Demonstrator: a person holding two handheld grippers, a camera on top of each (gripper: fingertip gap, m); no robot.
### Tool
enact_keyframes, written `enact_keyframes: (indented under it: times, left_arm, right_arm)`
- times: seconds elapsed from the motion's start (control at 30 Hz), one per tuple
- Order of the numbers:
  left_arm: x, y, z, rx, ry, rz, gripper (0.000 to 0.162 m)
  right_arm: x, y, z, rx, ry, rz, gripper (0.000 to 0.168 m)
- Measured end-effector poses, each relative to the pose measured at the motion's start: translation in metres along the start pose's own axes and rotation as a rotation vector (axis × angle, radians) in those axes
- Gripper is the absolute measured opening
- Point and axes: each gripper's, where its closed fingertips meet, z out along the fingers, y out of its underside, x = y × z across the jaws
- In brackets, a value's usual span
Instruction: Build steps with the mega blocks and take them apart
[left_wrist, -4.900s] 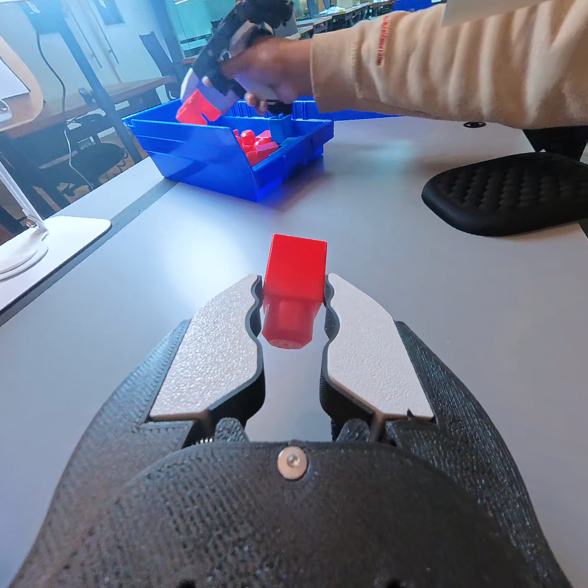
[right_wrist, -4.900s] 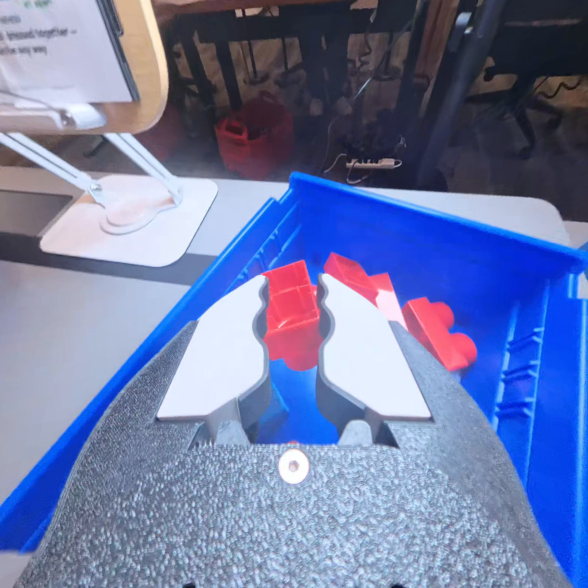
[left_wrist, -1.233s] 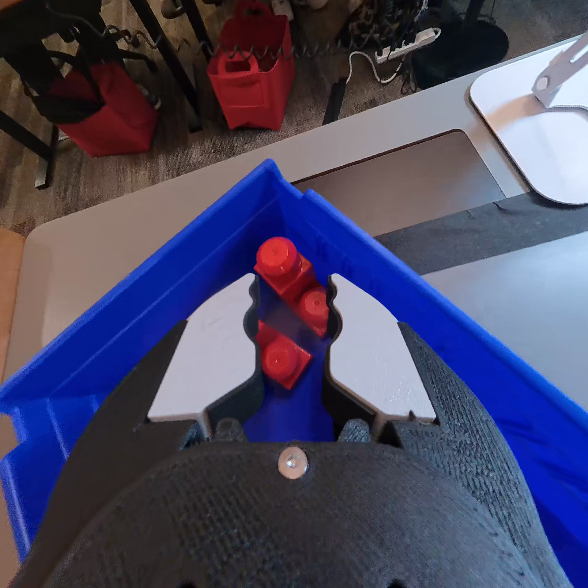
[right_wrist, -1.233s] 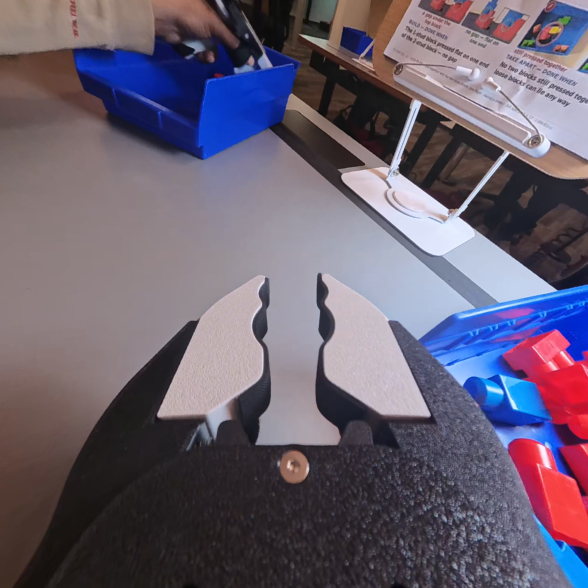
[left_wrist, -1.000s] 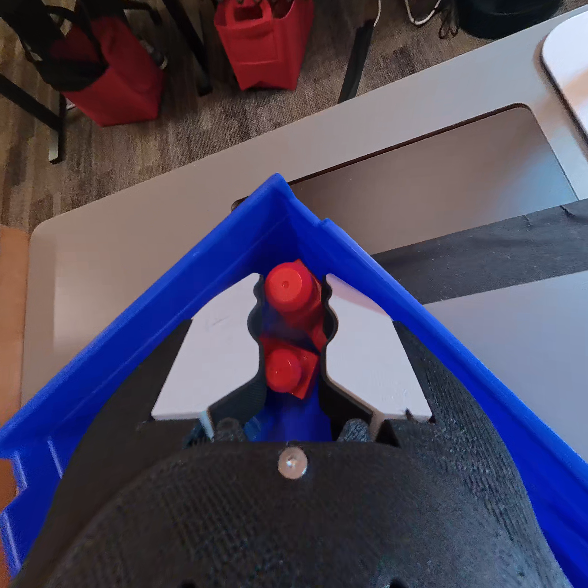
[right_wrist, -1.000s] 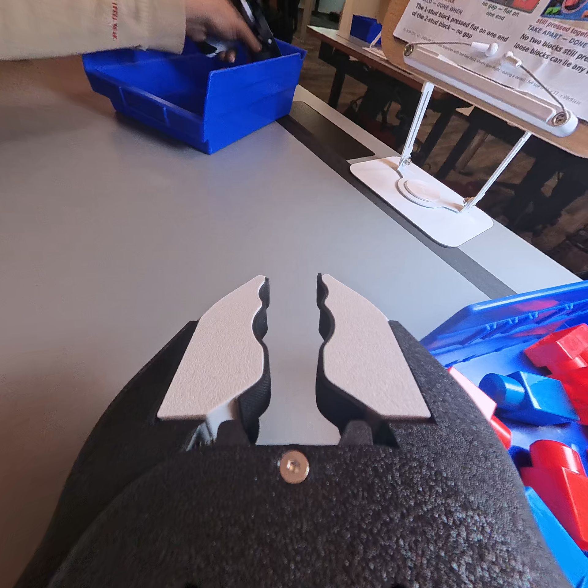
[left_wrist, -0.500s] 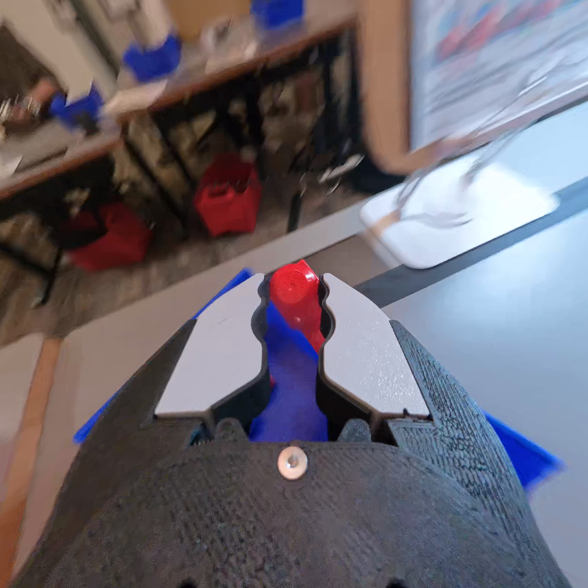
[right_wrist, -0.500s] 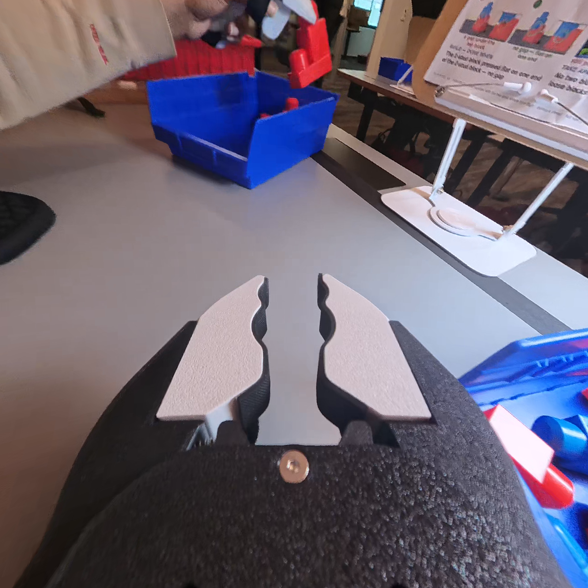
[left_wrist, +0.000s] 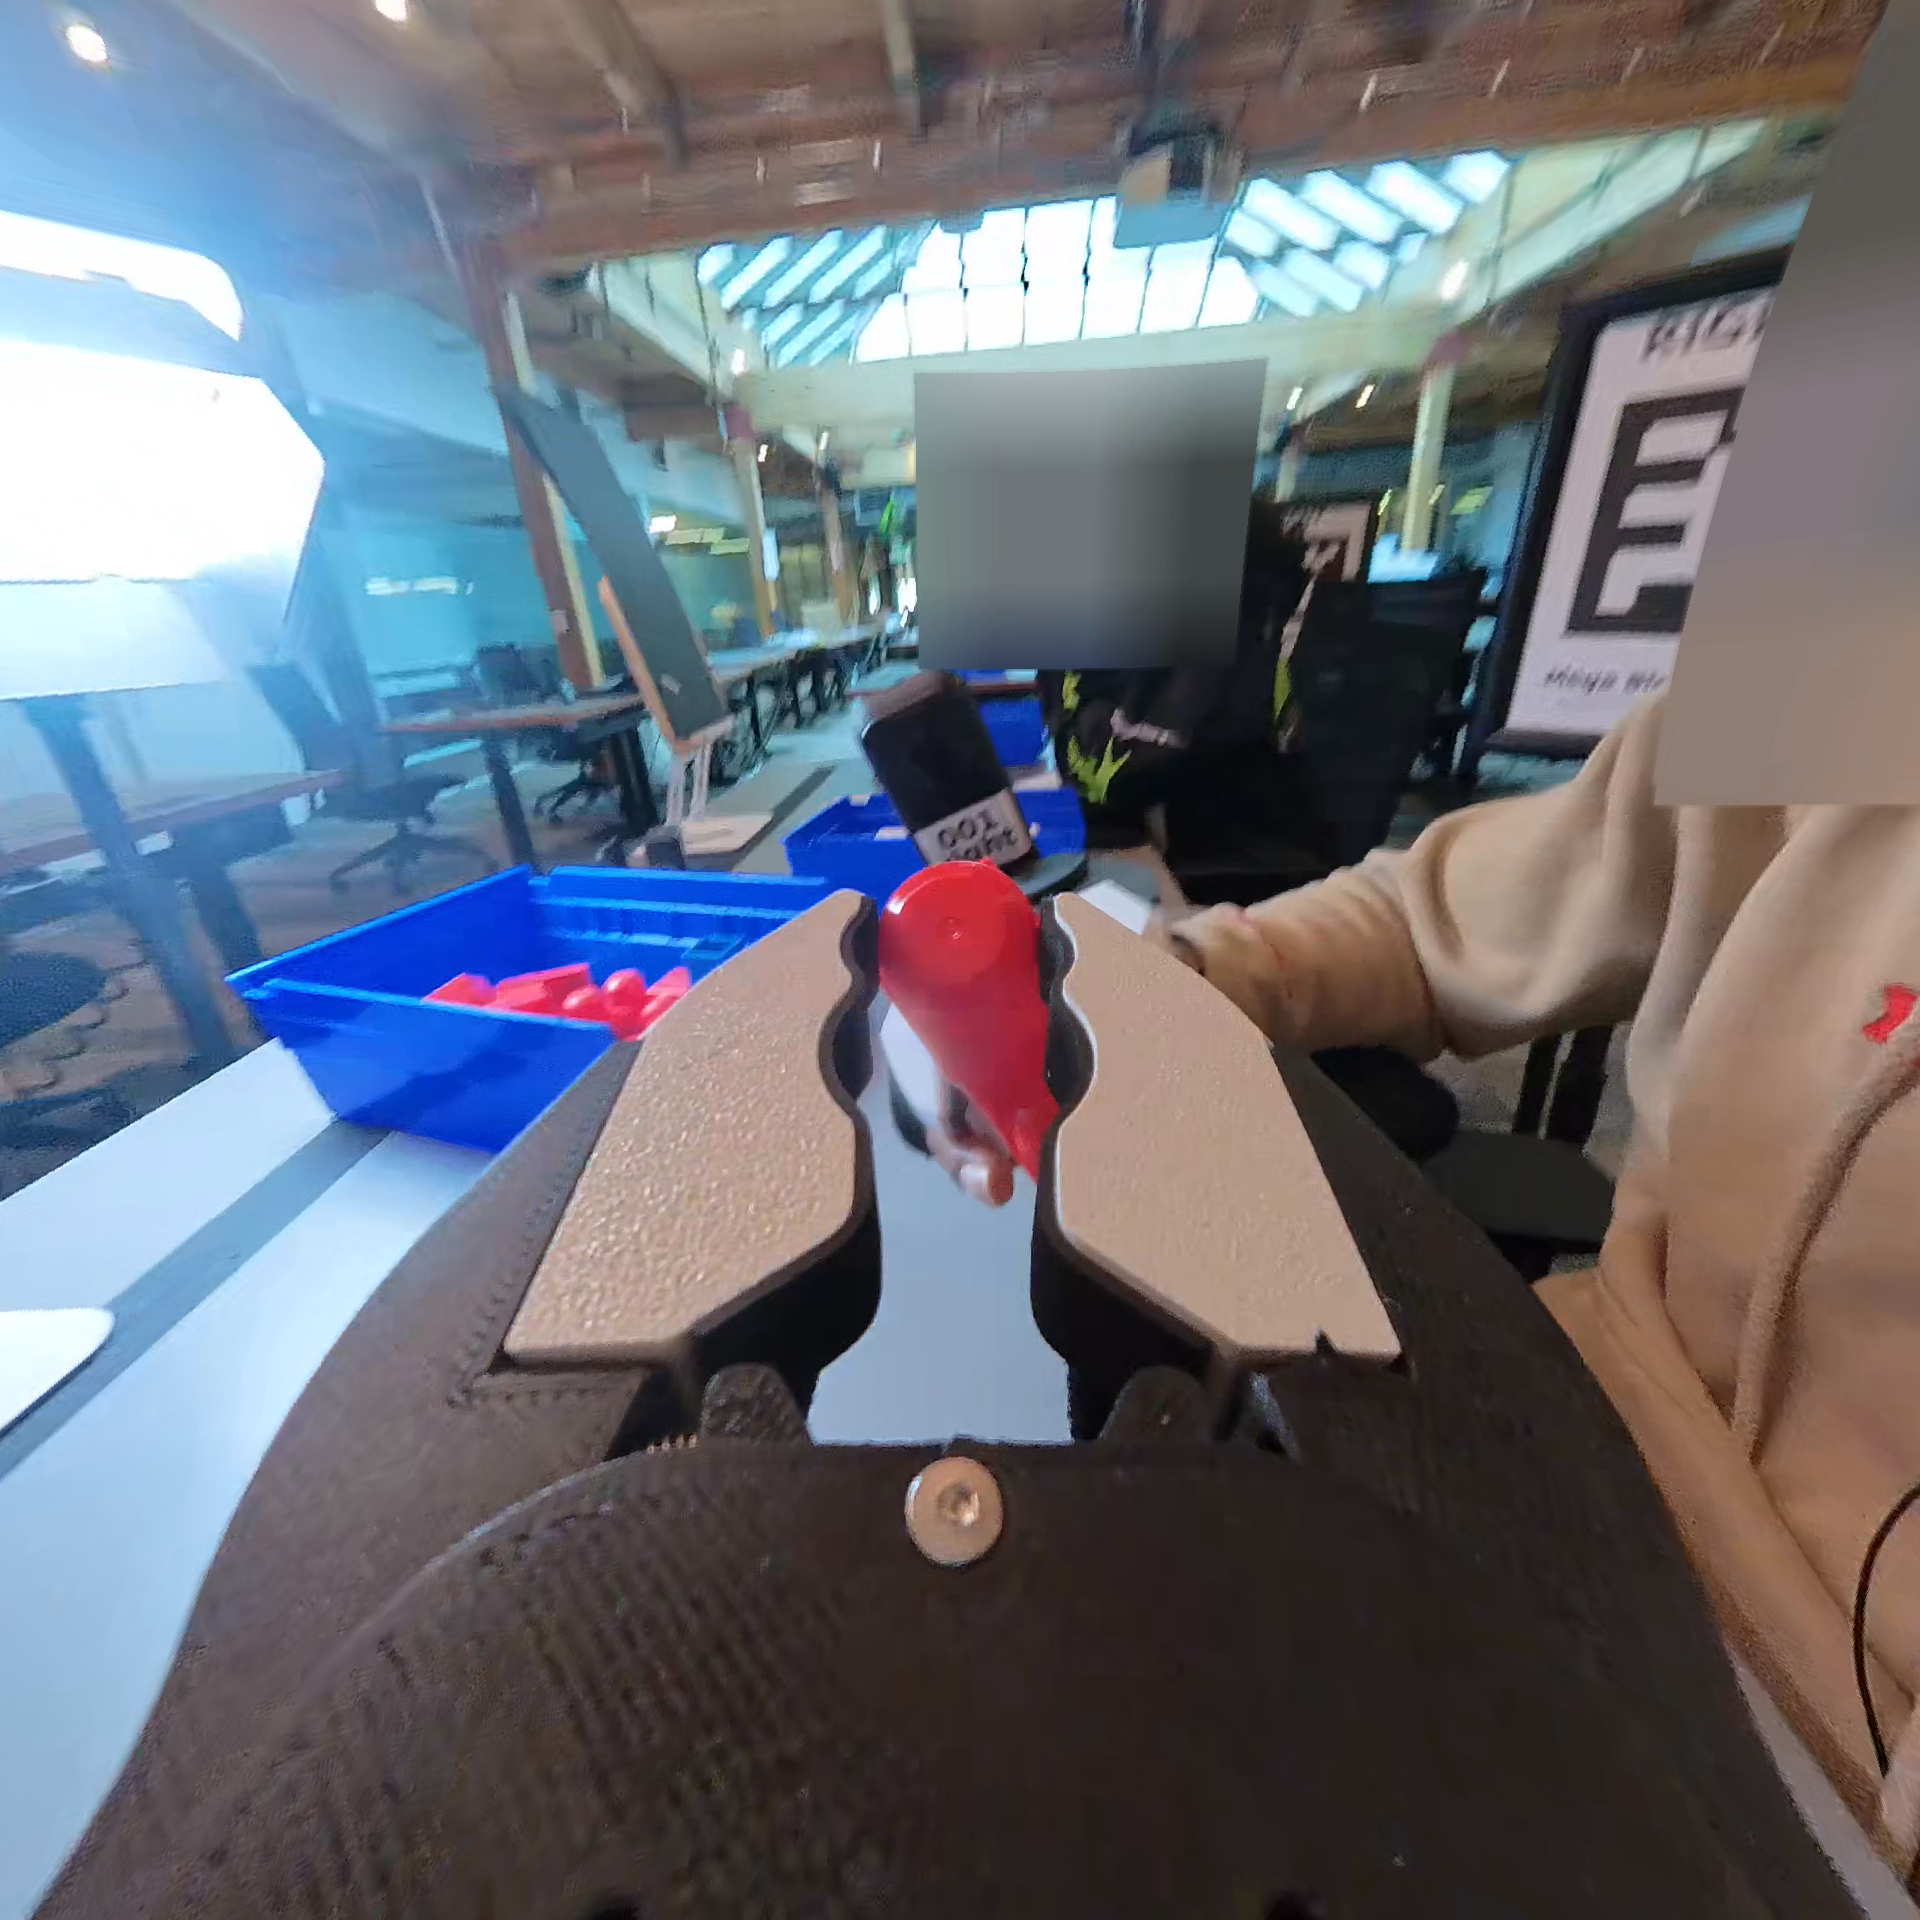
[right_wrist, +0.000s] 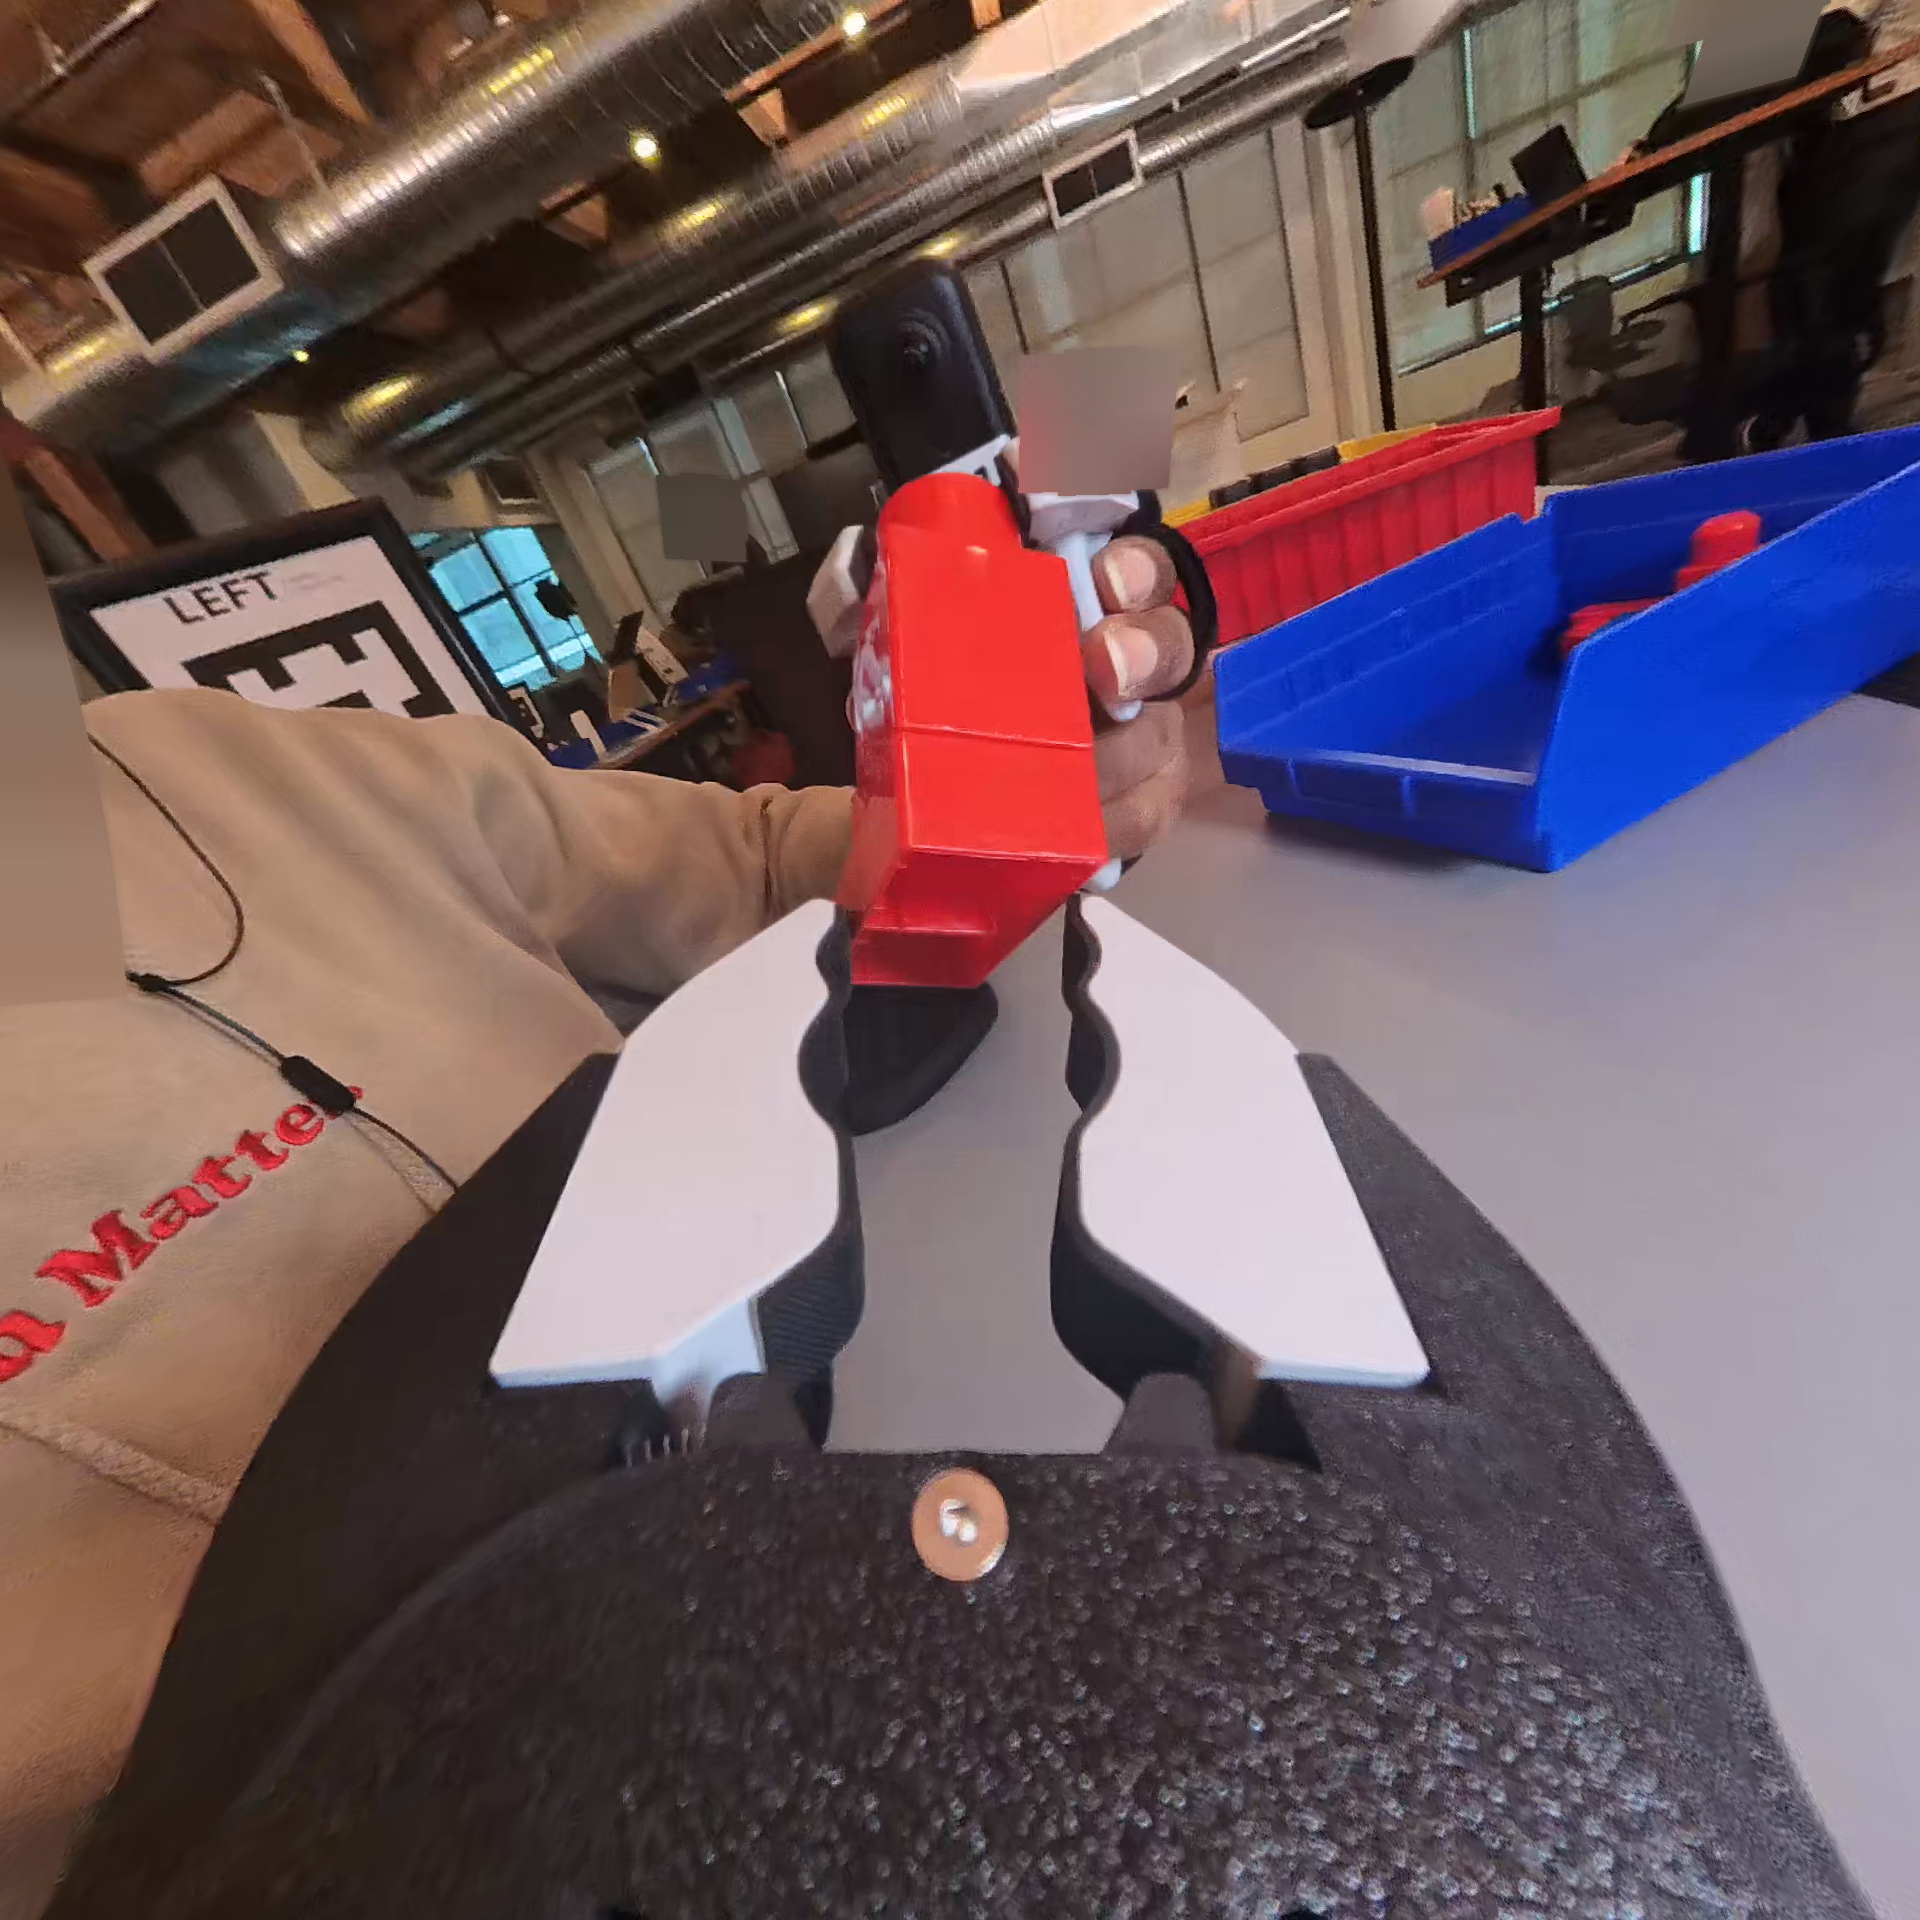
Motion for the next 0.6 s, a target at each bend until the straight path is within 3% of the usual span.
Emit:
enact_keyframes:
  times: [0.27,0.37,0.43,0.47,0.5,0.53,0.6]
  left_arm:
    - [-0.013,0.019,-0.01,0.014,-0.029,-0.115,0.031]
    - [-0.019,0.04,-0.007,-0.073,-0.032,-0.214,0.052]
    - [-0.016,0.057,-0.001,-0.133,-0.013,-0.266,0.057]
    - [-0.013,0.064,0.001,-0.156,-0.004,-0.27,0.048]
    - [-0.01,0.074,0.002,-0.207,0.007,-0.26,0.027]
    - [-0.007,0.088,0.002,-0.291,0.007,-0.241,0.018]
    - [-0.006,0.106,0.002,-0.389,0.002,-0.197,0.029]
  right_arm:
    - [0.017,0.006,-0.004,0.014,0.033,0.027,0.035]
    - [0.024,0.012,-0.005,-0.01,0.075,-0.013,0.034]
    - [0.028,0.017,-0.004,-0.044,0.113,-0.063,0.033]
    - [0.03,0.022,-0.003,-0.075,0.138,-0.101,0.033]
    - [0.032,0.026,-0.003,-0.1,0.159,-0.144,0.0]
    - [0.033,0.026,-0.004,-0.099,0.18,-0.175,0.0]
    - [0.036,0.029,-0.005,-0.121,0.193,-0.173,0.0]
